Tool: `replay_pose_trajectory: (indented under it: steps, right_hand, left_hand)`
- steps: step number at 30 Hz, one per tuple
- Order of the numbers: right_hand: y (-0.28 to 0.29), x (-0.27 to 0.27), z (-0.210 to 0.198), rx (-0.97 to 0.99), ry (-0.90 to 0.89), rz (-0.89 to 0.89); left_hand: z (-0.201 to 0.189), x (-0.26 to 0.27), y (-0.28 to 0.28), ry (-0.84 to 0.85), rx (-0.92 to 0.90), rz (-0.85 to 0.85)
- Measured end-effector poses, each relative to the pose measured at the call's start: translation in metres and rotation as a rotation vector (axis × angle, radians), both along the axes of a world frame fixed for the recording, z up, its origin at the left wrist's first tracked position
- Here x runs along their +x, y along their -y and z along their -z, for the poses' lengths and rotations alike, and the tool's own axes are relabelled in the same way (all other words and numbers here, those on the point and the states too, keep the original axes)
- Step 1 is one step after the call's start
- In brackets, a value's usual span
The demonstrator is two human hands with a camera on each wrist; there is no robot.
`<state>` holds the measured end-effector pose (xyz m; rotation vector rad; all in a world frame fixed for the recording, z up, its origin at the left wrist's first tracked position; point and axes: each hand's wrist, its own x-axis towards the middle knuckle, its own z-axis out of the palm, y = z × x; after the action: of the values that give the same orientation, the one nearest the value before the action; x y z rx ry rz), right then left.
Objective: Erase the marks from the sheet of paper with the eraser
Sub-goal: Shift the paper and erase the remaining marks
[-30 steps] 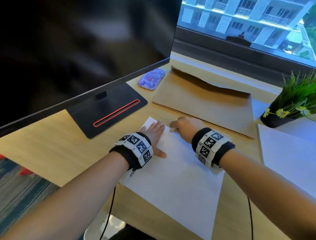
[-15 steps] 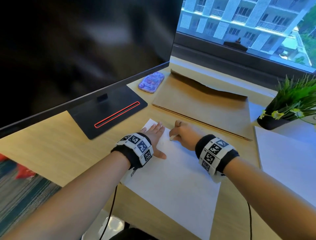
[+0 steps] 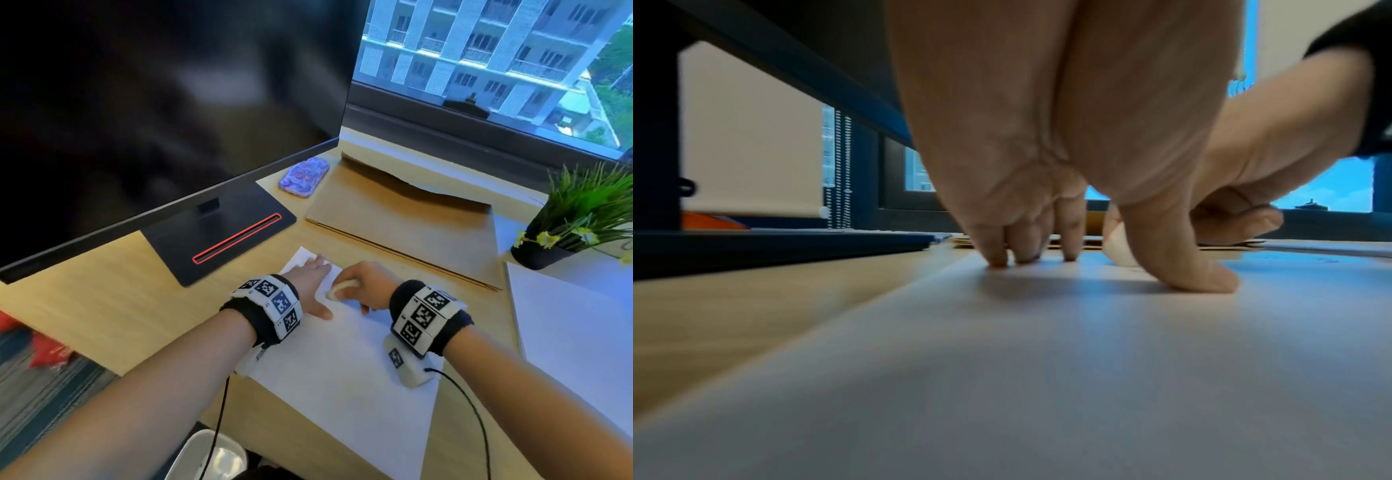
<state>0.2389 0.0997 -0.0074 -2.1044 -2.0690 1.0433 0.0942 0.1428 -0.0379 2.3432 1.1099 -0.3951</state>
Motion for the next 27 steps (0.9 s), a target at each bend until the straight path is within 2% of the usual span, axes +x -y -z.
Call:
replay_pose_trajectory:
  steps: [3, 6, 8, 12, 17, 19, 23, 25, 27]
  right_hand:
    - [-0.002, 0.001, 0.011, 0.053, -0.154, 0.255]
    - [-0.003, -0.003, 0.015, 0.068, -0.256, 0.429]
    - [0.001, -0.009, 0.015, 0.007, -0.238, 0.384]
    - [0.009, -0.020, 0.009, -0.237, -0.238, 0.179]
    - [-0.011, -0.017, 0.010, -0.037, -0.233, 0.384]
    - [-0.002, -0.023, 0.011, -0.059, -0.198, 0.340]
    - [0.017, -0.029, 0.008, -0.248, -0.122, 0.150]
    - [0.004, -0.023, 0.006, -0.178, -0.142, 0.233]
    - [-0.011, -0.017, 0.005, -0.059, -0.172, 0.395]
  left_hand:
    - [-0.005, -0.009, -0.004, 0.048, 0.012, 0.013]
    - [-0.002, -0.016, -0.005, -0.122, 0.048, 0.099]
    - [0.002, -0.015, -0.006, -0.194, 0.057, 0.124]
    - [0.002, -0.013, -0.007, -0.217, 0.060, 0.131]
    - [0.004, -0.012, -0.007, -0.210, 0.051, 0.106]
    - [0.003, -0.011, -0.007, -0.216, 0.053, 0.105]
    - [0.002, -0.012, -0.007, -0.209, 0.047, 0.103]
    - [0.002, -0.012, -0.006, -0.209, 0.048, 0.106]
    - [0.002, -0.012, -0.006, -0.203, 0.045, 0.106]
